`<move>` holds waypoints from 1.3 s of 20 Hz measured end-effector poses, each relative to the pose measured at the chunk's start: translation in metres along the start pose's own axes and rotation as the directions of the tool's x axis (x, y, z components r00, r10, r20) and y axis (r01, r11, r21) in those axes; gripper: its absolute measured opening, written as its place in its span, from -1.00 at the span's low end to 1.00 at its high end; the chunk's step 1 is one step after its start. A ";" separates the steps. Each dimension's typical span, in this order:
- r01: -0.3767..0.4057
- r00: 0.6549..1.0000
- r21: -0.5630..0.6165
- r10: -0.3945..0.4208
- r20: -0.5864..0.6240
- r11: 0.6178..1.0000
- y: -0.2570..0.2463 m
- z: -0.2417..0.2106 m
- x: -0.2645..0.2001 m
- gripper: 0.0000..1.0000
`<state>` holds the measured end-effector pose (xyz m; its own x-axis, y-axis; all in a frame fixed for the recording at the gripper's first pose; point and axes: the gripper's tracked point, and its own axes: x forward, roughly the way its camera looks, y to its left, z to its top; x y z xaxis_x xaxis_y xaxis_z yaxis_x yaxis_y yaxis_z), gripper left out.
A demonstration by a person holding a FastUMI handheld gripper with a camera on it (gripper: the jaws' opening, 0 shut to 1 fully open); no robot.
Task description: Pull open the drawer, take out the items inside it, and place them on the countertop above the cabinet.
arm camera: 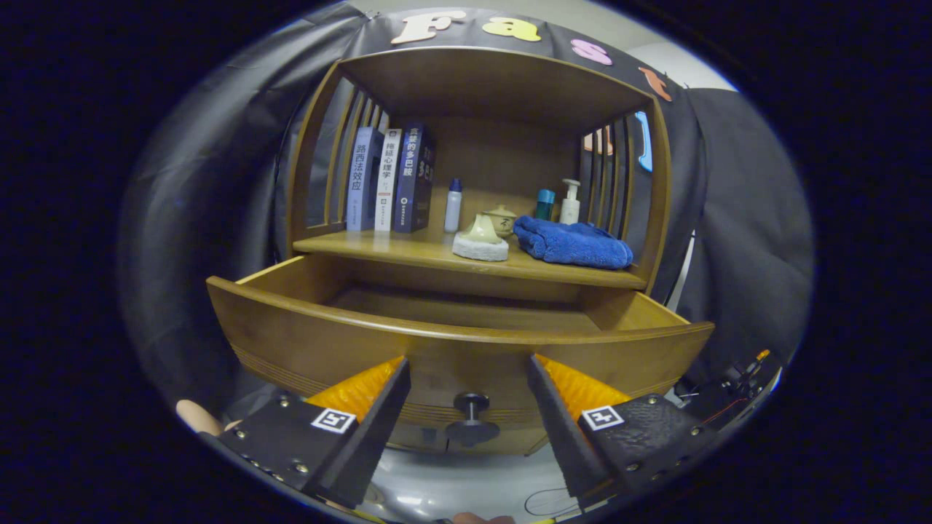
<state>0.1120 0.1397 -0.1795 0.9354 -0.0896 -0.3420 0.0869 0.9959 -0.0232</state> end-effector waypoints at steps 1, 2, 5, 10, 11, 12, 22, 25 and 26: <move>0.000 1.000 -0.003 0.000 0.003 1.000 0.000 0.000 0.001 0.94; 0.000 1.000 -0.003 0.000 0.003 1.000 0.000 0.001 0.002 0.94; 0.003 1.000 0.006 -0.003 -0.002 1.000 0.002 0.003 0.013 0.94; 0.015 1.000 0.009 -0.015 0.003 1.000 0.005 0.009 0.034 0.94; 0.014 1.000 0.008 -0.014 0.004 1.000 0.005 0.009 0.038 0.94; 0.013 1.000 0.007 -0.013 0.007 1.000 0.005 0.010 0.040 0.94; 0.009 1.000 -0.017 -0.009 0.027 1.000 0.005 0.018 0.073 0.95; 0.012 0.999 -0.025 -0.011 0.034 1.000 0.006 0.019 0.085 0.95; 0.011 0.999 -0.026 -0.010 0.038 1.000 0.006 0.021 0.088 0.94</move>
<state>0.2015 0.1374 -0.1901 0.9468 -0.1003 -0.3059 0.0887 0.9947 -0.0514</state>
